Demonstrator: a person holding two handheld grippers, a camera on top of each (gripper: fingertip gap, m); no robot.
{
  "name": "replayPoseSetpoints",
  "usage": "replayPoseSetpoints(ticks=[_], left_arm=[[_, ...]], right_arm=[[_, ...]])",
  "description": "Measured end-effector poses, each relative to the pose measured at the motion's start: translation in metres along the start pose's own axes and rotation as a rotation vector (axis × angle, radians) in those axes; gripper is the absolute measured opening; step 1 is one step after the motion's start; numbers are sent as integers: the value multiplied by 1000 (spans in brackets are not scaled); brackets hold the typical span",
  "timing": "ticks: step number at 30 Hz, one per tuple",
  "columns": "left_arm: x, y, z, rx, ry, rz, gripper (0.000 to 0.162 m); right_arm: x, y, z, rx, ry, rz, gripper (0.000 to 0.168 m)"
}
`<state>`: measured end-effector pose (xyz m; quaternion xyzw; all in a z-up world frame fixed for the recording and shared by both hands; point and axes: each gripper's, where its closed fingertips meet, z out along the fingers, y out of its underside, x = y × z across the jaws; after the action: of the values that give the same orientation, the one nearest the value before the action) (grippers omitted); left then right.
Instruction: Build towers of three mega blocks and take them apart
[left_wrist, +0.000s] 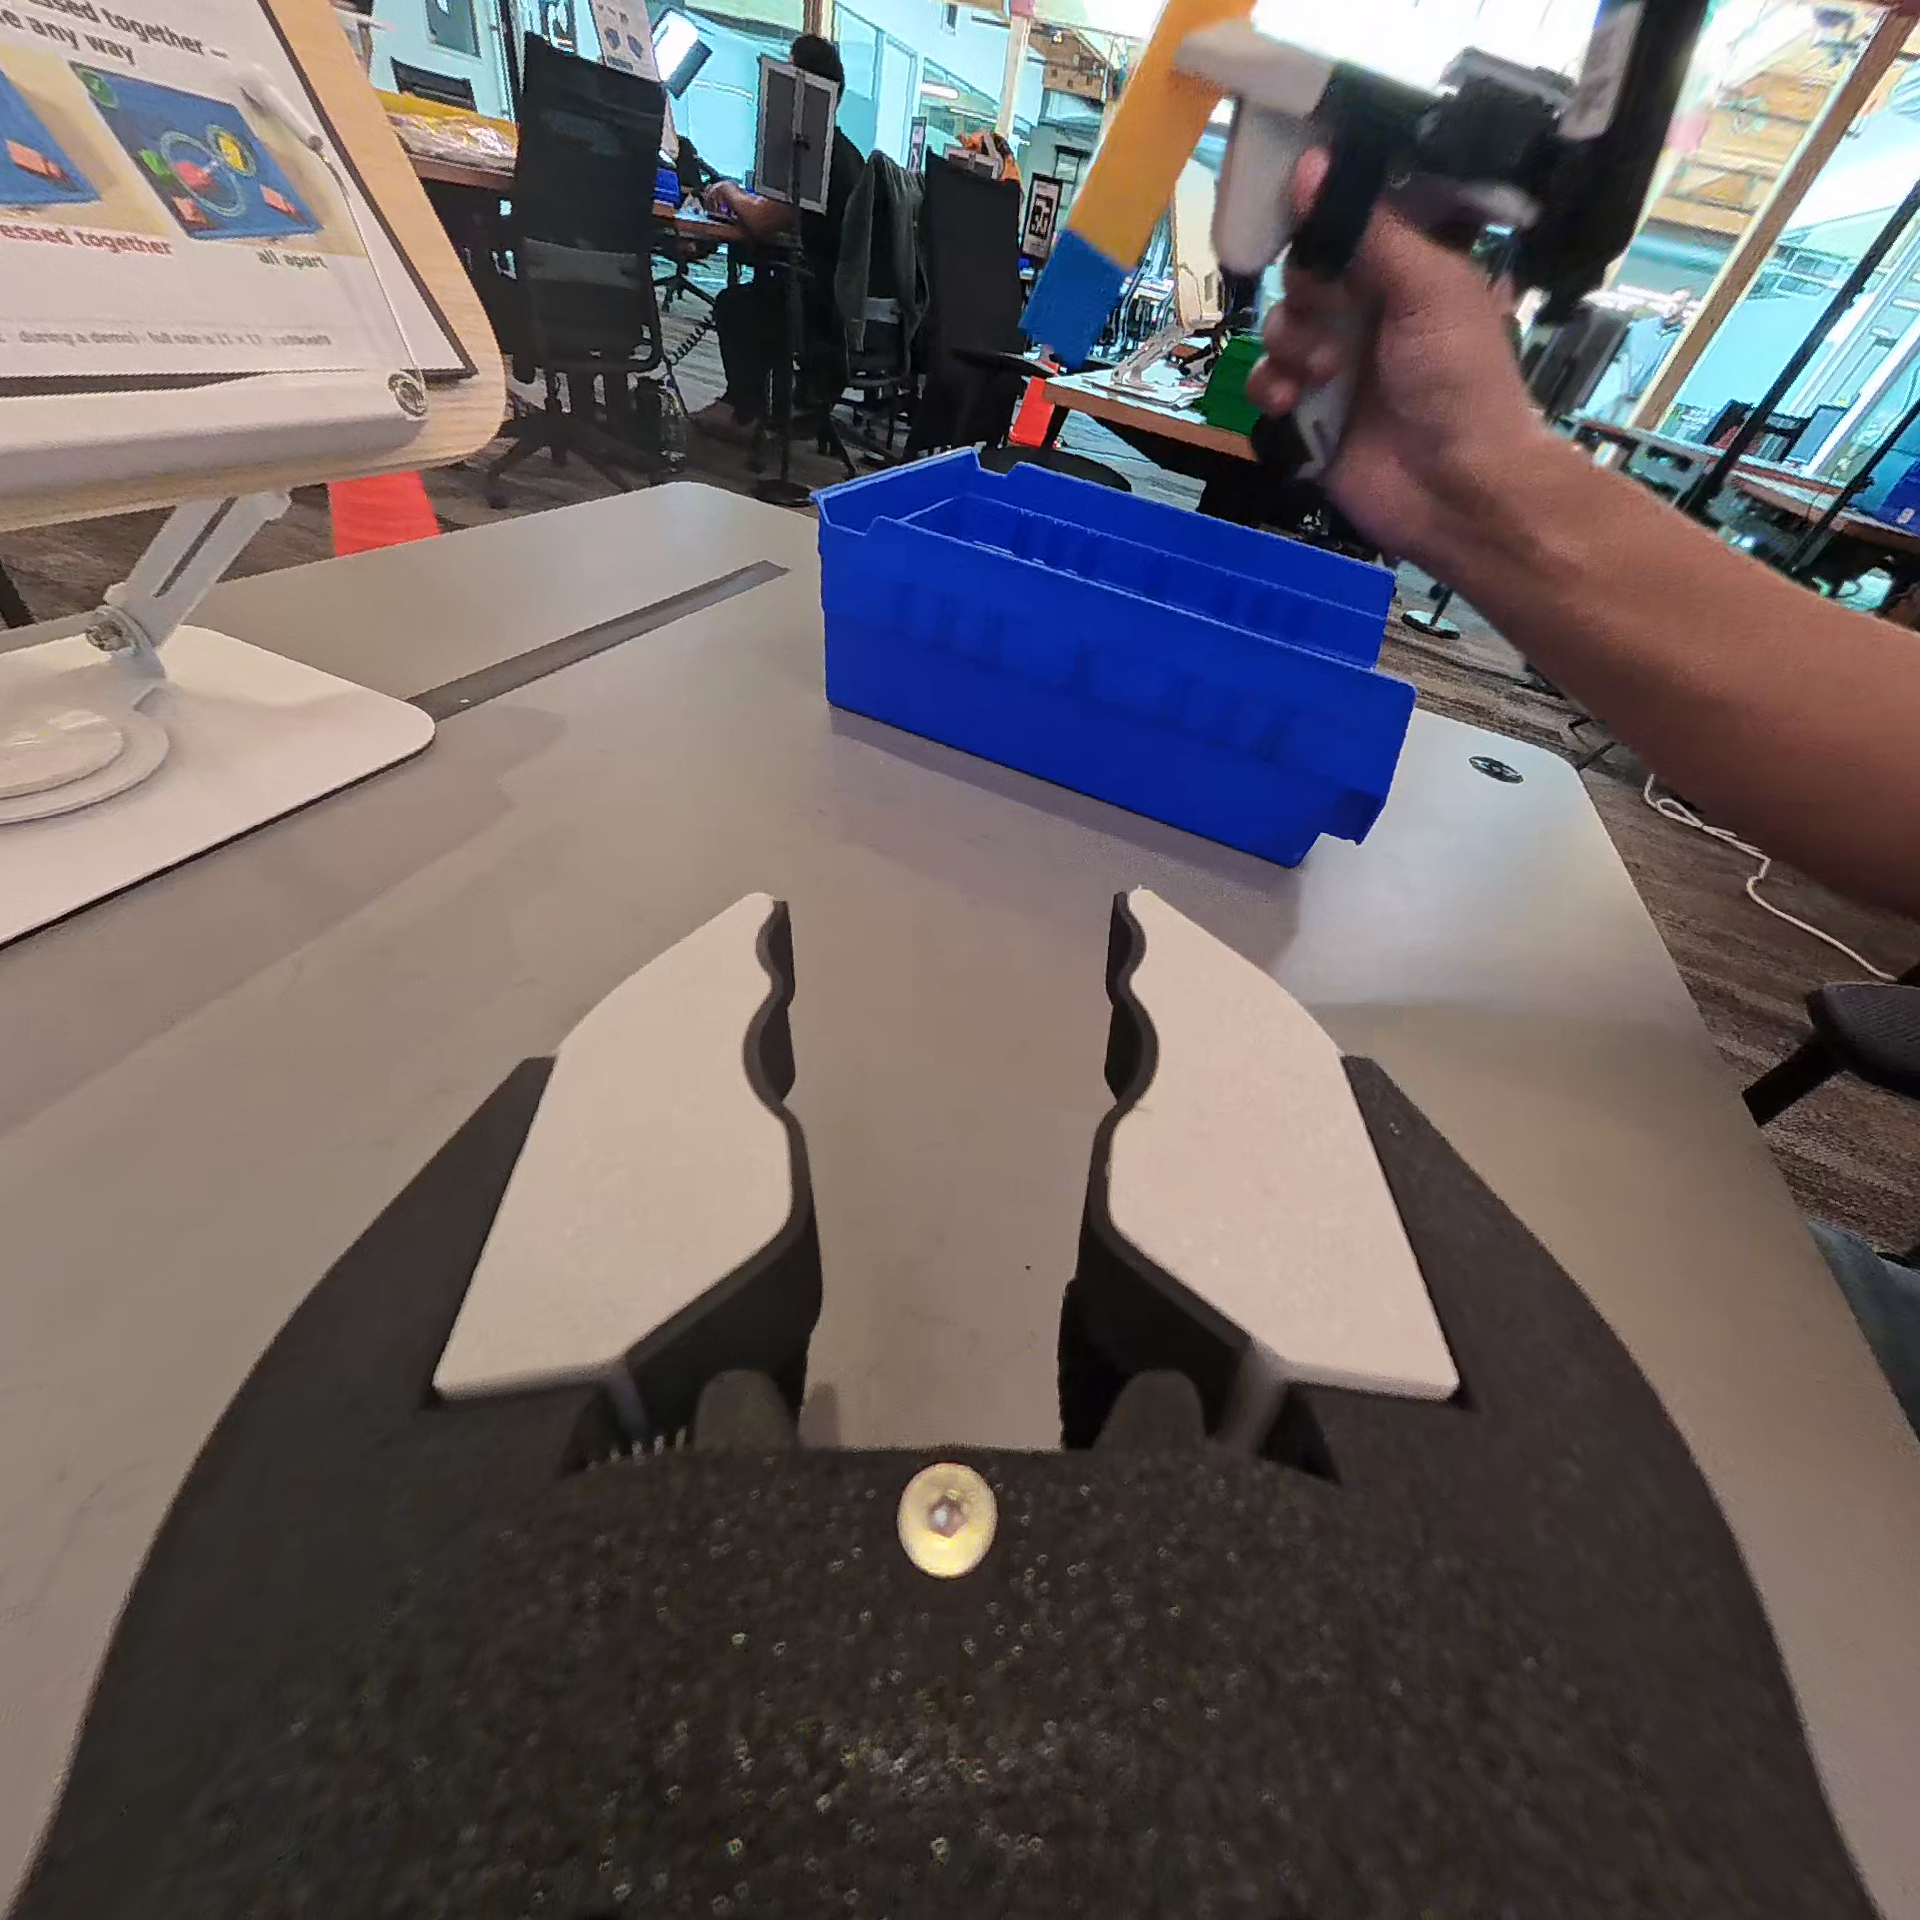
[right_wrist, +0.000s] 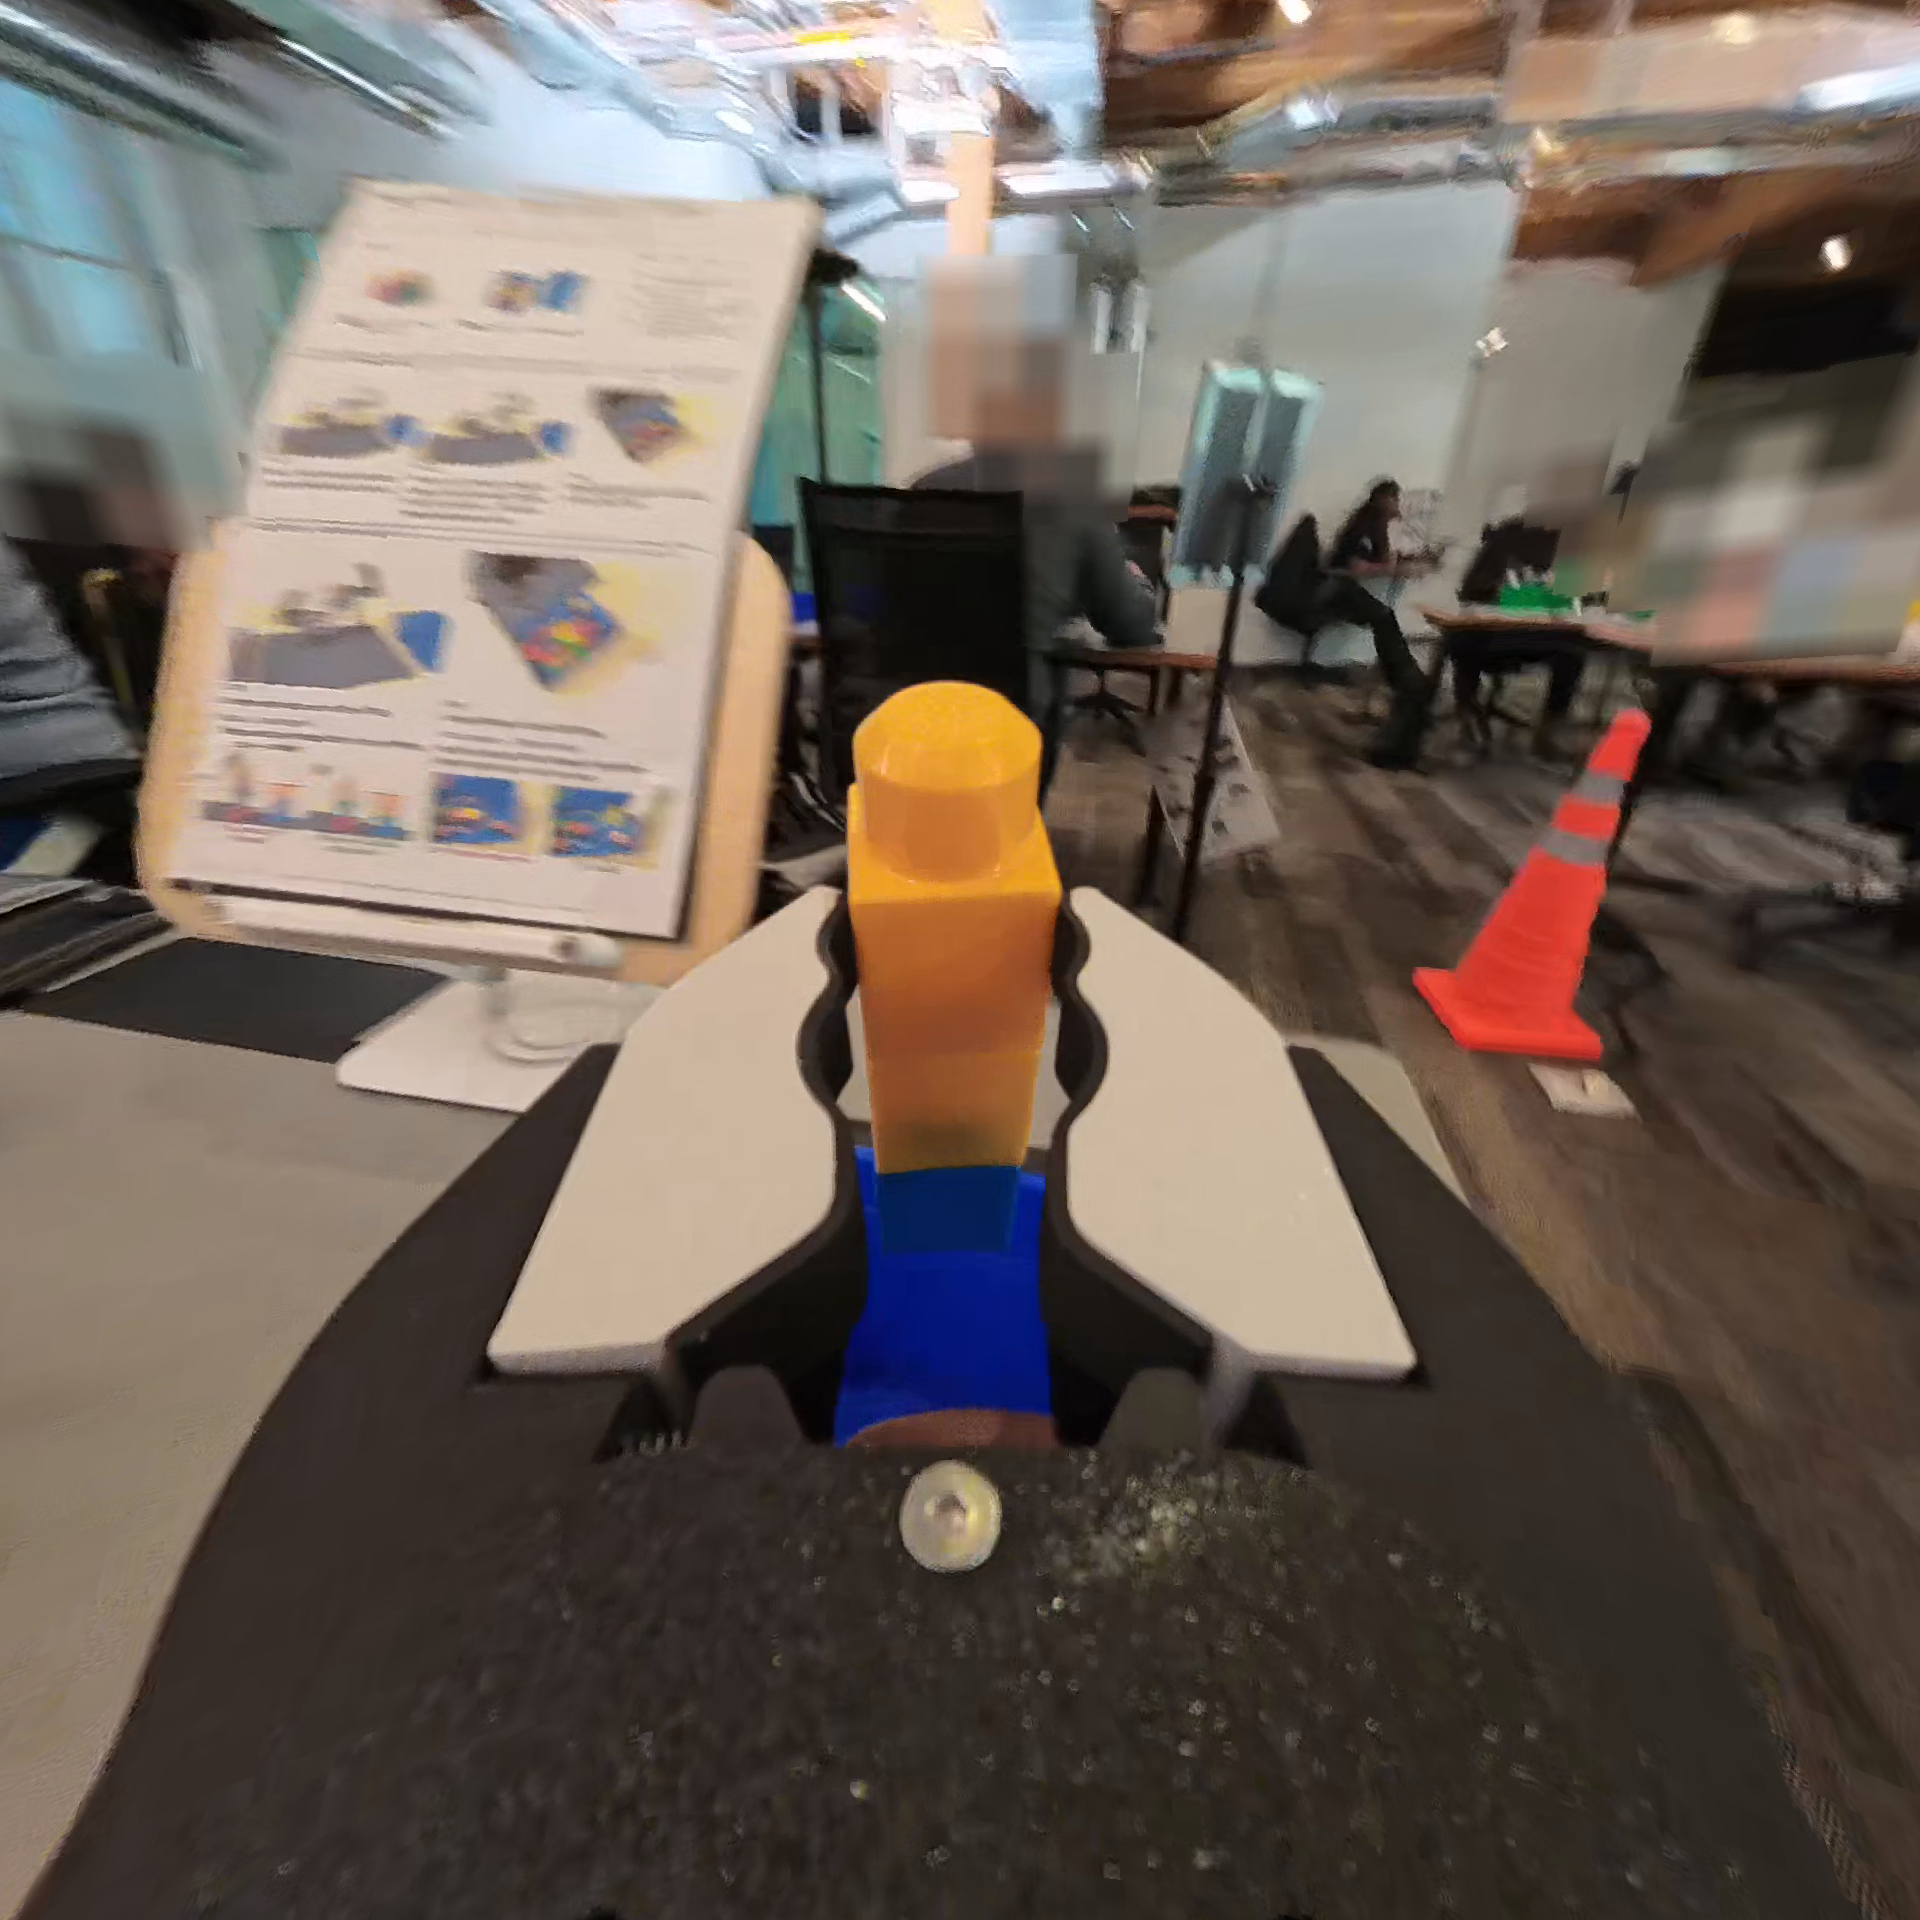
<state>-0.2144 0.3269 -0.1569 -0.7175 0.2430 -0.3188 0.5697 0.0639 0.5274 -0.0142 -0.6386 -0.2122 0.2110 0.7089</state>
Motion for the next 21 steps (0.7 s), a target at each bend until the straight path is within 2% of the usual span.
replayPoseSetpoints(ticks=[4,10,15,21], left_arm=[[1,4,2,-18,18,-9,57],[5,10,7,-51,36,0,56],[11,13,11,-66,54,13,56],[16,18,16,-93,70,23,56]], right_arm=[[49,64,13,-139,141,42,35],[70,138,24,-329,187,36,35],[79,150,21,-303,267,-82,35],[80,162,22,-338,273,-7,36]])
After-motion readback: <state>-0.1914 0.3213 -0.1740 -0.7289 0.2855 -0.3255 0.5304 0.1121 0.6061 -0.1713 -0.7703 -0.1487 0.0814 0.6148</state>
